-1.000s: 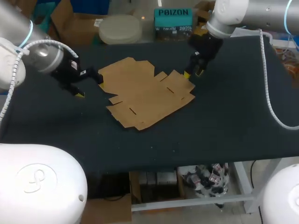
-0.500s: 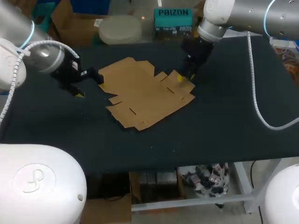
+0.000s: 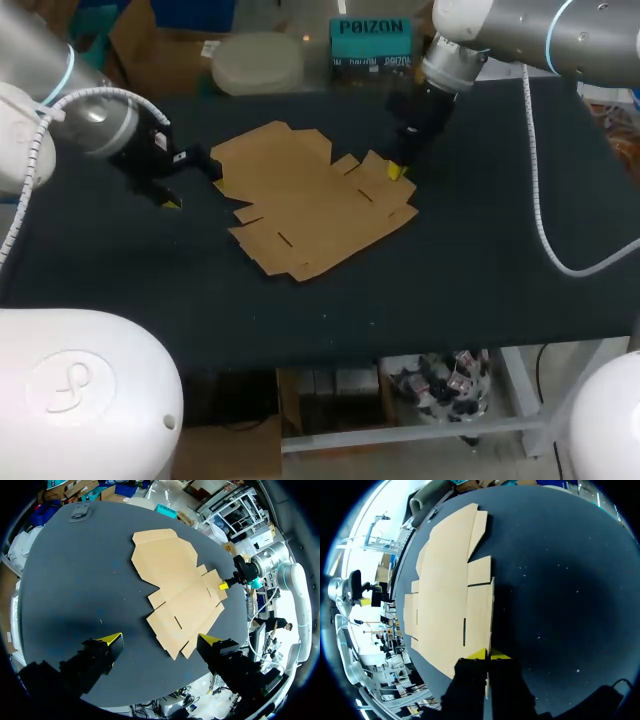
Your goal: Assemble the packaging by folding the flat box into shape, placing the metal phone stand inside, and closing the box properly
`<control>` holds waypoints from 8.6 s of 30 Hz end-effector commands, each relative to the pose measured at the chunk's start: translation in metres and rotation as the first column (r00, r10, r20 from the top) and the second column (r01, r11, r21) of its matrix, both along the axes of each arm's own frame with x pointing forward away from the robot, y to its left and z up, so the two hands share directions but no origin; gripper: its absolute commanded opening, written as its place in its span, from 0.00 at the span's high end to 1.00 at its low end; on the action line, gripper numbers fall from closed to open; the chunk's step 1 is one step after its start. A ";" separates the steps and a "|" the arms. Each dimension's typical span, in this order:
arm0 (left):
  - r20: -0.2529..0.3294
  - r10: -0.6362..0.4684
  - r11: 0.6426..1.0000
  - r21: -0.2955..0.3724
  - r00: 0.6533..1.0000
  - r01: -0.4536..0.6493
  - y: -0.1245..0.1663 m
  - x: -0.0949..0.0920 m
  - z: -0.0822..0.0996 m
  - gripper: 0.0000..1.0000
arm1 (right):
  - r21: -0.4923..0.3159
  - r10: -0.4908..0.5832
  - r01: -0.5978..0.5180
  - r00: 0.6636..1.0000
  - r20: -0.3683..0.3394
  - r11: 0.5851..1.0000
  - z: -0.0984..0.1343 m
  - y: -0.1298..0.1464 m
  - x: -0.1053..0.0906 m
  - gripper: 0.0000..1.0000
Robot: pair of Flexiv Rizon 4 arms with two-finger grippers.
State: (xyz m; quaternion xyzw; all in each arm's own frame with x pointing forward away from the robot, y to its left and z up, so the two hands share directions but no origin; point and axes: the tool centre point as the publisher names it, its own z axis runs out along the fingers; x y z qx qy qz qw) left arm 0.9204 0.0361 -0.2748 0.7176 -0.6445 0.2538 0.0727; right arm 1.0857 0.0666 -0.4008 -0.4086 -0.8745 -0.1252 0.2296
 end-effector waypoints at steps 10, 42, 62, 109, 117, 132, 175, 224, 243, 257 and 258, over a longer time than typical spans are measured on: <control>-0.004 0.002 1.000 0.008 1.000 -0.002 -0.001 0.000 0.001 0.00 | 0.075 -0.150 0.157 0.985 -0.083 0.985 0.018 -0.016 -0.023 1.00; -0.004 0.002 1.000 0.008 1.000 -0.002 -0.001 0.000 0.001 0.00 | 0.007 -0.284 0.286 0.952 -0.111 0.958 0.025 -0.037 -0.072 0.00; -0.004 0.002 1.000 0.008 1.000 -0.002 -0.001 0.000 0.001 0.00 | -0.051 -0.273 0.269 0.936 -0.220 0.962 0.018 -0.035 -0.049 0.00; -0.004 0.002 1.000 0.008 1.000 -0.002 -0.001 0.000 0.001 0.00 | 0.079 -0.386 0.432 0.863 -0.326 0.899 -0.002 -0.028 -0.095 1.00; -0.004 0.002 1.000 0.008 1.000 -0.002 -0.001 0.000 0.001 0.00 | 0.075 -0.424 0.463 0.856 -0.296 0.883 0.005 -0.021 -0.110 1.00; -0.004 0.002 1.000 0.008 1.000 -0.002 -0.001 0.000 0.001 0.00 | 0.074 -0.467 0.506 0.836 -0.289 0.859 0.000 -0.030 -0.132 1.00; -0.004 0.002 1.000 0.008 1.000 -0.002 -0.001 0.000 0.001 0.00 | 0.134 -0.357 0.423 0.867 -0.348 0.896 -0.003 -0.043 -0.166 1.00; -0.070 0.034 0.999 -0.012 0.997 -0.035 -0.009 -0.005 0.003 1.00 | 0.118 -0.459 0.487 0.865 -0.202 0.865 0.077 -0.100 -0.112 1.00; 0.002 0.047 0.999 -0.007 0.999 -0.047 -0.026 -0.005 -0.015 1.00 | 0.210 -0.493 0.520 0.854 -0.168 0.828 0.054 -0.091 -0.110 1.00; -0.019 -0.009 0.999 -0.049 1.000 0.008 -0.041 0.019 -0.044 1.00 | 0.186 -0.500 0.526 0.849 -0.170 0.830 0.040 -0.078 -0.088 1.00; -0.025 -0.004 0.999 -0.047 1.000 0.003 -0.041 0.020 -0.046 1.00 | 0.183 -0.510 0.538 0.841 -0.181 0.823 0.039 -0.078 -0.087 1.00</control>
